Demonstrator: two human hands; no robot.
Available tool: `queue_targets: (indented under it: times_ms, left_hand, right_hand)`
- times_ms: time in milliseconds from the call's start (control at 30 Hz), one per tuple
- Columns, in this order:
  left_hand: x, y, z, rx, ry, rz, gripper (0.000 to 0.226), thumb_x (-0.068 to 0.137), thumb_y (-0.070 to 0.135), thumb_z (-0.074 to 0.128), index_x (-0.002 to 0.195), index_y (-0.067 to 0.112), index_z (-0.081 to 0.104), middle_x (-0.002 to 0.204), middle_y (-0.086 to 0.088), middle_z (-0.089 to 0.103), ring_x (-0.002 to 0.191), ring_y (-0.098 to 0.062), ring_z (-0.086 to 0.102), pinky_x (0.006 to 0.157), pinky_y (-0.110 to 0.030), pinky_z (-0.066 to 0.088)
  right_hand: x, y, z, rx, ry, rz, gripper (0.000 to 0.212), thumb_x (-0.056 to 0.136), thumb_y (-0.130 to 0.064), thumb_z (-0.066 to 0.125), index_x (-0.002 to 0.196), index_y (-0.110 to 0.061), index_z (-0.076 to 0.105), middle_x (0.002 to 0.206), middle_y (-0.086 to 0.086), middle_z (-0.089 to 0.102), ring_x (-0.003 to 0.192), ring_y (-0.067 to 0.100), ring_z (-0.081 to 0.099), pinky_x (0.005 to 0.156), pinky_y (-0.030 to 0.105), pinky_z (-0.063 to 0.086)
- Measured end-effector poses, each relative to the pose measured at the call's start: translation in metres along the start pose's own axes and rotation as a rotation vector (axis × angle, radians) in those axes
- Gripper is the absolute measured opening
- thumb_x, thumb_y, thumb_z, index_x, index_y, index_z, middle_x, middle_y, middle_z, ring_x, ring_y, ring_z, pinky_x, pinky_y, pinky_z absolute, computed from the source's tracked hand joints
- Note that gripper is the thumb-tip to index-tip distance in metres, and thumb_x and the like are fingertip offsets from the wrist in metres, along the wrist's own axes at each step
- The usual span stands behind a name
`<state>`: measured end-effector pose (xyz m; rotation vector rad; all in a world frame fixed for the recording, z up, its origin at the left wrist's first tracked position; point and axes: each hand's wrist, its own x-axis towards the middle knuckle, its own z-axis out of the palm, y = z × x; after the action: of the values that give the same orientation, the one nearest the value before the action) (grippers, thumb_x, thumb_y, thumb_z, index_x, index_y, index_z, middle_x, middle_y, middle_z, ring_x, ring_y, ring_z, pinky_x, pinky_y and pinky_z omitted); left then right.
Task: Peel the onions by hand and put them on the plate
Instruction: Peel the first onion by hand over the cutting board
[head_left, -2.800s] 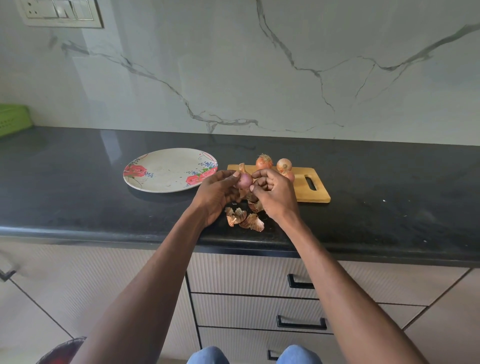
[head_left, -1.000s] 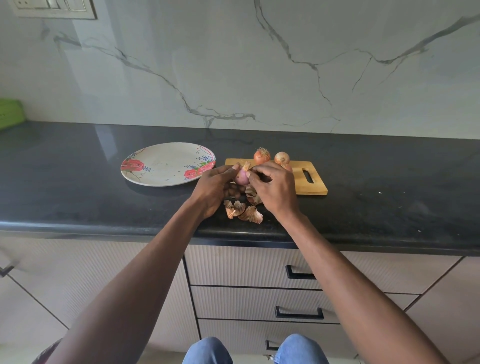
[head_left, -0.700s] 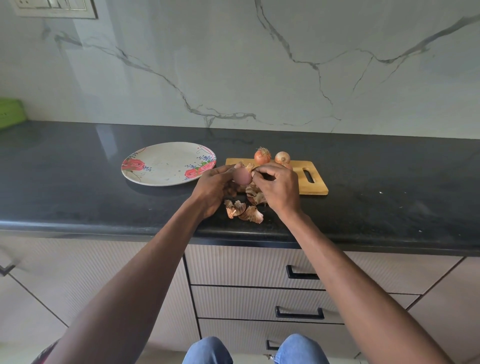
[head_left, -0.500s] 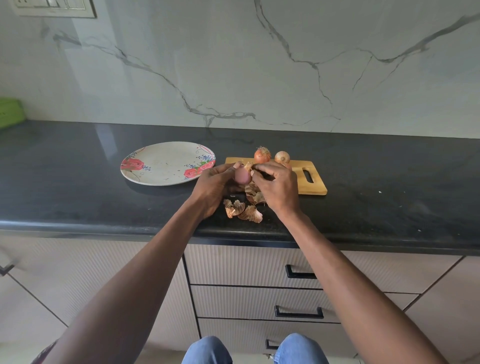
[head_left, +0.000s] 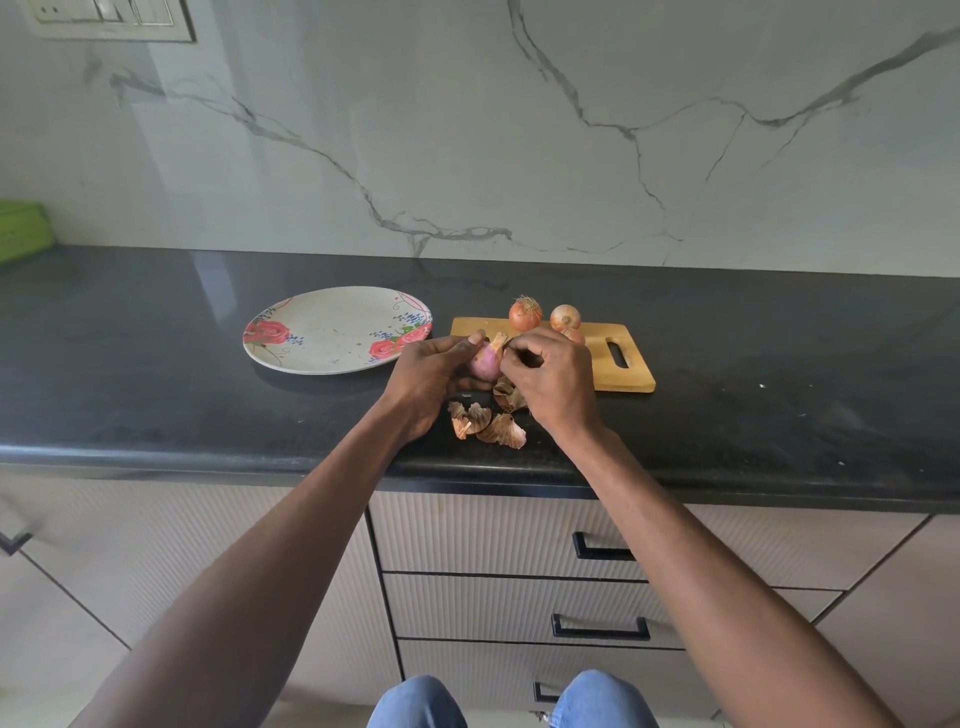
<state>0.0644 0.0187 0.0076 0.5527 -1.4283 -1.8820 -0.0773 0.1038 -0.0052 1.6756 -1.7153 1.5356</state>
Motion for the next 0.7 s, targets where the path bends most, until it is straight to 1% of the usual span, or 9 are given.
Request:
queue_targets:
  times_ms: [67,167,267,433,500,600,667,700]
  left_hand:
    - [-0.0003,0.0002,0.0015,-0.013,0.005,0.006,0.02,0.097,0.017,0.061,0.093,0.0,0.071,0.087,-0.015,0.075,0.074,-0.021,0.072,0.068,-0.028,0.062]
    - [-0.001,0.0008,0.0023,-0.052,0.011,0.003,0.02,0.098,0.016,0.059,0.094,0.0,0.07,0.088,-0.015,0.075,0.075,-0.022,0.073,0.067,-0.027,0.062]
    - [-0.0005,0.0014,0.0023,-0.083,0.01,-0.012,0.02,0.101,0.015,0.056,0.1,-0.002,0.066,0.091,-0.016,0.075,0.08,-0.023,0.074,0.07,-0.027,0.062]
    - [0.0028,0.0013,0.0017,-0.099,0.019,-0.049,0.019,0.1,0.012,0.059,0.111,-0.004,0.061,0.101,-0.017,0.072,0.088,-0.024,0.075,0.081,-0.033,0.063]
    - [0.0025,0.0022,0.0024,-0.103,0.017,-0.056,0.023,0.099,0.009,0.059,0.117,-0.005,0.057,0.104,-0.018,0.071,0.089,-0.024,0.075,0.083,-0.035,0.063]
    - [0.0022,0.0026,0.0023,-0.162,0.023,-0.035,0.024,0.1,0.005,0.056,0.123,-0.002,0.053,0.105,-0.017,0.071,0.089,-0.025,0.075,0.078,-0.035,0.063]
    - [0.003,0.0017,0.0009,-0.167,0.017,-0.029,0.028,0.101,0.006,0.055,0.129,0.0,0.054,0.11,-0.018,0.071,0.094,-0.026,0.074,0.077,-0.033,0.062]
    - [0.0039,0.0012,-0.0001,-0.156,0.011,-0.028,0.031,0.101,0.008,0.055,0.131,0.0,0.055,0.113,-0.019,0.071,0.097,-0.027,0.073,0.078,-0.032,0.062]
  right_hand:
    - [0.0007,-0.0019,0.0001,0.023,0.01,0.027,0.004,0.084,-0.003,0.072,0.083,-0.002,0.076,0.081,0.007,0.071,0.072,0.013,0.063,0.067,0.025,0.054]
    - [0.0005,-0.0057,0.0,0.06,0.012,0.047,0.01,0.084,-0.008,0.075,0.092,-0.003,0.077,0.087,0.007,0.072,0.076,0.009,0.063,0.069,0.014,0.053]
    - [-0.0001,-0.0066,0.0002,0.066,0.029,0.062,0.014,0.082,-0.007,0.077,0.095,-0.002,0.077,0.089,0.006,0.072,0.079,0.005,0.063,0.072,0.007,0.048]
    - [-0.0004,-0.0056,0.0,0.047,0.047,0.062,0.013,0.083,-0.005,0.076,0.095,-0.002,0.078,0.09,0.006,0.074,0.08,0.003,0.063,0.074,0.004,0.047]
    - [-0.0004,-0.0058,-0.0002,0.05,0.054,0.064,0.014,0.083,-0.005,0.076,0.097,-0.003,0.078,0.092,0.007,0.075,0.082,0.003,0.064,0.075,0.006,0.049]
    - [-0.0002,-0.0065,0.0002,0.096,0.05,0.073,0.018,0.084,-0.013,0.078,0.101,-0.005,0.077,0.097,0.003,0.075,0.087,0.005,0.067,0.078,0.02,0.056]
    - [-0.0003,-0.0057,0.0001,0.121,0.013,0.067,0.028,0.081,-0.017,0.082,0.105,-0.007,0.075,0.102,0.001,0.073,0.093,0.008,0.067,0.079,0.021,0.057]
    - [-0.0004,-0.0048,0.0005,0.127,-0.011,0.056,0.031,0.078,-0.016,0.083,0.107,-0.007,0.075,0.104,0.0,0.072,0.095,0.009,0.067,0.08,0.021,0.057]
